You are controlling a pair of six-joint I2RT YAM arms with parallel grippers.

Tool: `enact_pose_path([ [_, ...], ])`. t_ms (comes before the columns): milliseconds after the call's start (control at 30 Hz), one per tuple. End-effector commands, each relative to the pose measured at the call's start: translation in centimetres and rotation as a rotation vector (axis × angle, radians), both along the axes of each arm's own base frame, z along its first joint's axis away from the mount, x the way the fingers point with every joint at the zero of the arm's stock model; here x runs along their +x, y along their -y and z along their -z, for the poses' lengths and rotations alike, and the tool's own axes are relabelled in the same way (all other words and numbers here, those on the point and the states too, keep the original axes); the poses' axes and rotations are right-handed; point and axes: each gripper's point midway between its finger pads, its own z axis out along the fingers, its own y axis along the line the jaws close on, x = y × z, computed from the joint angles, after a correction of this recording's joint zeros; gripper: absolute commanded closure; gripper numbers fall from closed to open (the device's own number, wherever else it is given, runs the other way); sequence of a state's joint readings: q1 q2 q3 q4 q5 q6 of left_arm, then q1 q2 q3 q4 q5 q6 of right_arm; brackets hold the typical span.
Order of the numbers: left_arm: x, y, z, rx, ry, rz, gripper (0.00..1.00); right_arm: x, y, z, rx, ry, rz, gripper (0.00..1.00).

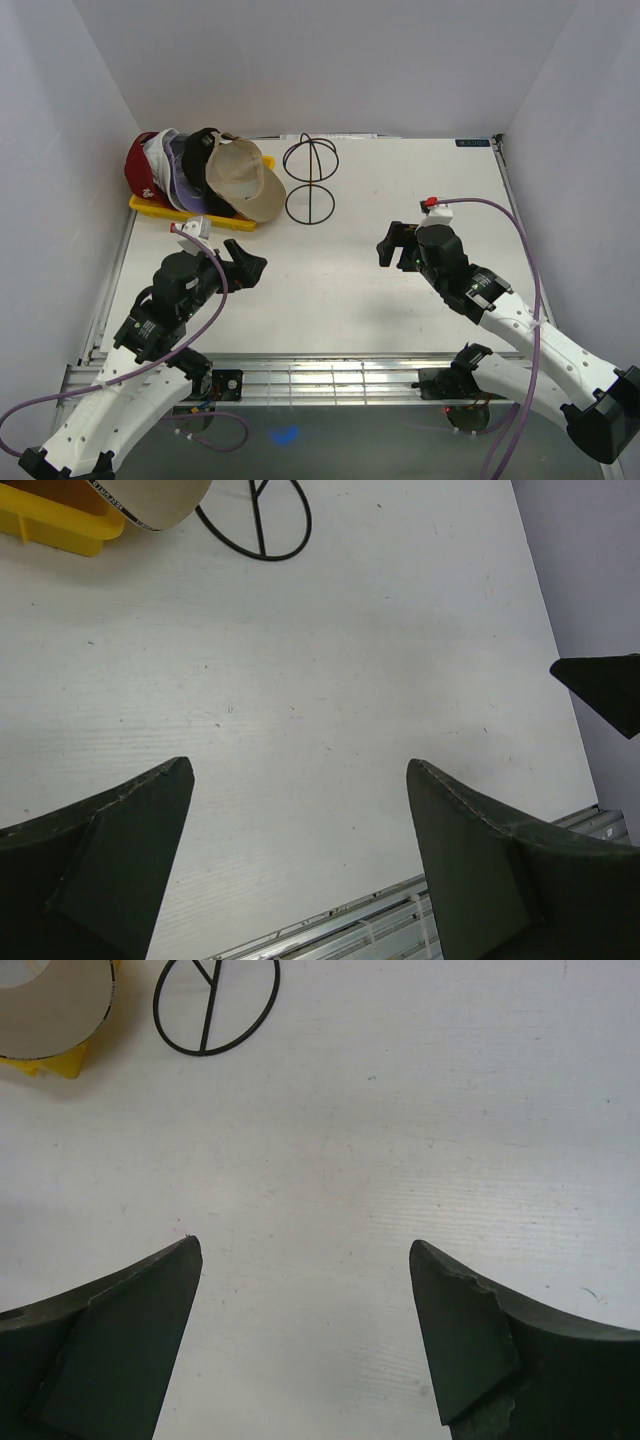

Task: Stack the hats

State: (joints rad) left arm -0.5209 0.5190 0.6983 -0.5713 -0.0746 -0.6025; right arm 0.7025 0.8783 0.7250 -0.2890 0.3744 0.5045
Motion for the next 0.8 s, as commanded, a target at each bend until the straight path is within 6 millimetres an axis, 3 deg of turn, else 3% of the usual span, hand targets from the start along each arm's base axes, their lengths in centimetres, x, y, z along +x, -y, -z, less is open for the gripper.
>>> enact_pose_path([
  [0,0.1,-0.2,0.1,0.001,0.000,-0.014,0.02,0.3,-0.2,-1.5,0.021,0.041,-0.002,0.11],
  [300,0.2,-0.3,0.3,0.010,-0.012,-0.025,0.02,-0.2,-0.1,-0.7,-0.010,0.030,-0.033,0.09],
  [400,0.7,-1.5,0.7,0.012,-0.043,-0.116,0.05,-0.3,-0.3,-0.8,-0.008,0.031,-0.053,0.09],
  [500,2.1,-4.0,1.1,0.020,-0.121,-0.333,0.10,-0.3,-0.5,-1.0,-0.001,0.035,-0.061,0.09],
  [533,2.6,-4.0,0.9,0.018,-0.141,-0.363,0.19,-0.3,-0.6,-1.0,0.001,0.034,-0.064,0.09],
  [567,3.9,-4.5,1.8,0.077,-0.190,-0.433,0.22,-0.3,-0.8,-1.2,0.009,0.035,-0.065,0.09],
  [600,4.3,-4.8,0.5,0.083,-0.200,-0.472,0.23,-0.2,-0.9,-1.2,0.009,0.030,-0.067,0.09],
  [767,8.3,-4.4,-0.3,0.159,-0.192,-0.530,0.24,-0.1,-1.5,-1.8,-0.003,0.029,-0.099,0.08],
])
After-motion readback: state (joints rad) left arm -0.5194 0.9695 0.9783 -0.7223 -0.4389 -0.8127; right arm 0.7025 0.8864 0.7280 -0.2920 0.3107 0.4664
